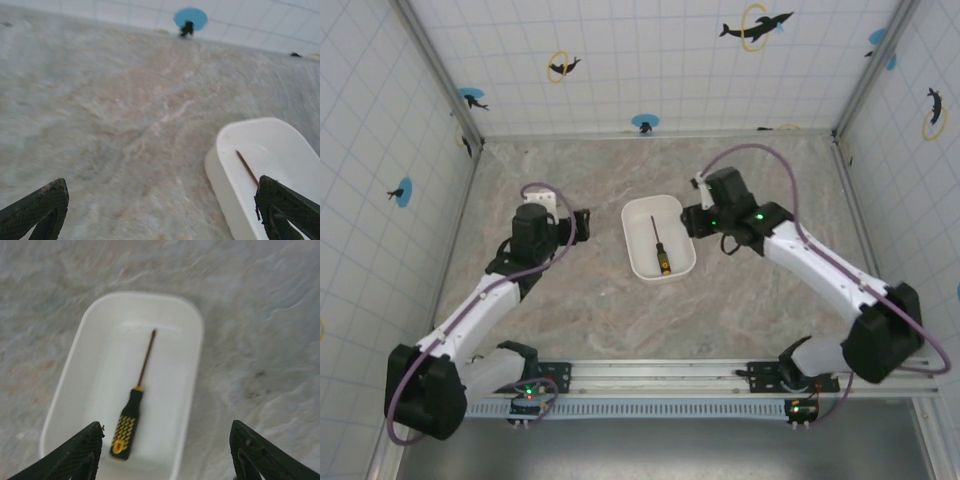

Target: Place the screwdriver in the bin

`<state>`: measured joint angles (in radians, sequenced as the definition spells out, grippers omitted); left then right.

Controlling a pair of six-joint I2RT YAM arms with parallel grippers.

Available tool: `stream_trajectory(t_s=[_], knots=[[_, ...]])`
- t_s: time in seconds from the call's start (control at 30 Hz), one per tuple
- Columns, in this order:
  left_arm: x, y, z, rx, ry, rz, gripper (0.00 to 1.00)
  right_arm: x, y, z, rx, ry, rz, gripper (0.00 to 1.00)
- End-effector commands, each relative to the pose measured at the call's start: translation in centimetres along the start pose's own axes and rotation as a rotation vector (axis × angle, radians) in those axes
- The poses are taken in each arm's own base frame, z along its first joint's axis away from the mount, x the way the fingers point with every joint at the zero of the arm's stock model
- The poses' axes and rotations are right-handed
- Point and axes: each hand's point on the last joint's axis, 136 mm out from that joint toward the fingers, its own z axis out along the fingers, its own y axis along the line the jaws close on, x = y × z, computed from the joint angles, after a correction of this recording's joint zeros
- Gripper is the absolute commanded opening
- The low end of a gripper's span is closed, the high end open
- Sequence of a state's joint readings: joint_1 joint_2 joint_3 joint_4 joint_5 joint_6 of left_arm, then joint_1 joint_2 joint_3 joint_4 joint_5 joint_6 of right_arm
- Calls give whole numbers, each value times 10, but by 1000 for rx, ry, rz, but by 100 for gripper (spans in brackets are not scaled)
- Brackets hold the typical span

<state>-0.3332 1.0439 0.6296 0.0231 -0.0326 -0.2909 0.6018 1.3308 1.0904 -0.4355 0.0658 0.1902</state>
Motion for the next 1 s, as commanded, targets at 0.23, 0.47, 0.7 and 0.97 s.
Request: stream_trajectory(t_s=[0.23, 0.47, 0.7, 0.97], knots=[[-72, 56, -60, -375, -392, 153, 97, -22, -167, -42, 386, -386, 98, 73], [-61, 84, -57, -469, -441, 198, 97, 19, -222, -27, 521, -446, 155, 73], [-43, 99, -50, -422, -478, 167, 97, 43, -231, -15, 555, -504, 168, 73], [-26, 104, -41, -346, -473, 203, 97, 71, -251, -9, 670, -565, 233, 73]])
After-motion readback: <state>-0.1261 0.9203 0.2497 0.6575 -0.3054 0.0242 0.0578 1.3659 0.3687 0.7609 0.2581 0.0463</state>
